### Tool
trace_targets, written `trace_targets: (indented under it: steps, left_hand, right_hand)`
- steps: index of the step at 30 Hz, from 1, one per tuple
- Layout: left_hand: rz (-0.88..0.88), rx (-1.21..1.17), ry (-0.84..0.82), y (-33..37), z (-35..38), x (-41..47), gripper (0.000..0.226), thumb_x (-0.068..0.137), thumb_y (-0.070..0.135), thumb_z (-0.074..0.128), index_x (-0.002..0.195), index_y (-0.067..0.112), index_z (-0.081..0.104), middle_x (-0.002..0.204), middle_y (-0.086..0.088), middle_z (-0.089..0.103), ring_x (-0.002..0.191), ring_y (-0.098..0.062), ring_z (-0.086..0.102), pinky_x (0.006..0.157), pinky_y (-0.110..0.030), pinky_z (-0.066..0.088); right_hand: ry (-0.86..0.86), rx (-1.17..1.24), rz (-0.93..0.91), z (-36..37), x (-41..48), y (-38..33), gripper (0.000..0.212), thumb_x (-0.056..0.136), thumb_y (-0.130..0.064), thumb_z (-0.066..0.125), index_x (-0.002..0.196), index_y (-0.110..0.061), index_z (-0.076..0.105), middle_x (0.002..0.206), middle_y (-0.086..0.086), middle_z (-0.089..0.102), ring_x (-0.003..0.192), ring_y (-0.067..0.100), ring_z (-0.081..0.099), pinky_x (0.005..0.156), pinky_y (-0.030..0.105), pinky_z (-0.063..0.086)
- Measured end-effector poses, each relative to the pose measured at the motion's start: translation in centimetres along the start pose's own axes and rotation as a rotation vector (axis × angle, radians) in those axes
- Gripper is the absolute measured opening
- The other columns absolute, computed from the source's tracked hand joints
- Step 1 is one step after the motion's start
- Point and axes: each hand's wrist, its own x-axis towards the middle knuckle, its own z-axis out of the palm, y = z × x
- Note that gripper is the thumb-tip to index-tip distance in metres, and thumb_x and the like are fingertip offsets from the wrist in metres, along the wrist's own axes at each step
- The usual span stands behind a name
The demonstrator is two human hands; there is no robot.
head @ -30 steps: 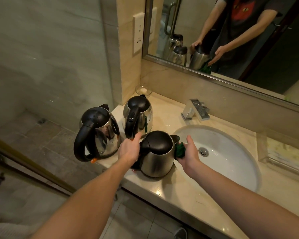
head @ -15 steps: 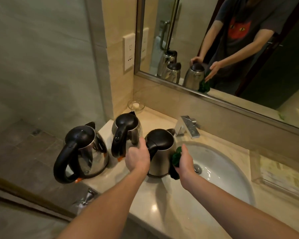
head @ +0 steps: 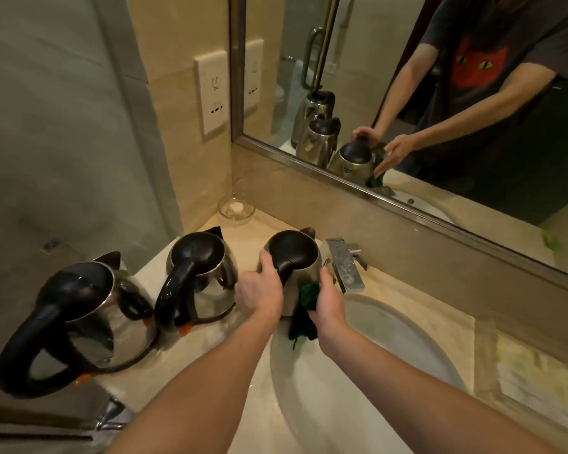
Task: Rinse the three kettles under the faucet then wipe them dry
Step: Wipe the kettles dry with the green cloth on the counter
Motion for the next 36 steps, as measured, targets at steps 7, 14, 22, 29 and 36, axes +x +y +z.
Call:
trace_targets:
  steps: [7, 14, 22, 29, 36]
  left_hand:
    - [-0.025, 0.000, 0.019, 0.3, 2.5, 2.2, 0.074, 0.089, 0.067, 0.029, 0.084, 0.005, 0.068, 0.082, -0.009, 0.062, 0.077, -0.025, 0.056, 0.066, -0.032, 0.038]
    - [0.002, -0.046, 0.025, 0.9, 3.8, 2.9, 0.063, 0.092, 0.062, 0.033, 0.072, 0.010, 0.061, 0.078, -0.009, 0.059, 0.078, -0.026, 0.057, 0.071, -0.034, 0.044]
    - [0.041, -0.024, -0.017, 1.1, 3.8, 3.4, 0.064, 0.094, 0.060, 0.029, 0.076, 0.008, 0.062, 0.080, -0.009, 0.060, 0.080, -0.026, 0.057, 0.070, -0.033, 0.042]
    - [0.298, 0.238, -0.187, 0.9, 1.2, 2.5, 0.068, 0.096, 0.060, 0.017, 0.086, 0.013, 0.065, 0.081, -0.004, 0.064, 0.076, -0.018, 0.059, 0.068, -0.033, 0.045]
    - [0.780, 0.539, -0.096, 0.1, -5.3, 1.9, 0.046, 0.097, 0.049, 0.030, 0.096, 0.013, 0.059, 0.091, -0.001, 0.057, 0.086, -0.015, 0.050, 0.078, -0.033, 0.044]
  right_hand:
    - [-0.062, 0.007, -0.007, 0.6, 2.7, -1.0, 0.055, 0.098, -0.055, 0.041, 0.139, -0.019, 0.047, 0.120, 0.000, 0.056, 0.108, 0.017, 0.045, 0.109, 0.044, 0.037]
    - [-0.069, -0.002, -0.003, 0.9, 4.8, -1.6, 0.056, 0.096, -0.058, 0.042, 0.137, -0.021, 0.049, 0.118, 0.000, 0.057, 0.108, 0.019, 0.049, 0.109, 0.046, 0.038]
    - [-0.052, -0.144, -0.077, 0.5, 4.7, -1.6, 0.055, 0.096, -0.058, 0.041, 0.136, -0.019, 0.048, 0.119, -0.001, 0.053, 0.116, 0.023, 0.048, 0.109, 0.049, 0.038]
    - [-0.092, -0.262, -0.130, 0.1, 2.0, -0.4, 0.026, 0.100, -0.049, 0.042, 0.082, -0.032, 0.050, 0.085, -0.014, 0.049, 0.097, 0.017, 0.047, 0.106, 0.048, 0.041]
    - [-0.118, -0.247, -0.138, 1.1, -1.5, 1.9, 0.045, 0.100, -0.052, 0.039, 0.125, -0.018, 0.054, 0.109, -0.002, 0.052, 0.106, 0.018, 0.046, 0.108, 0.048, 0.039]
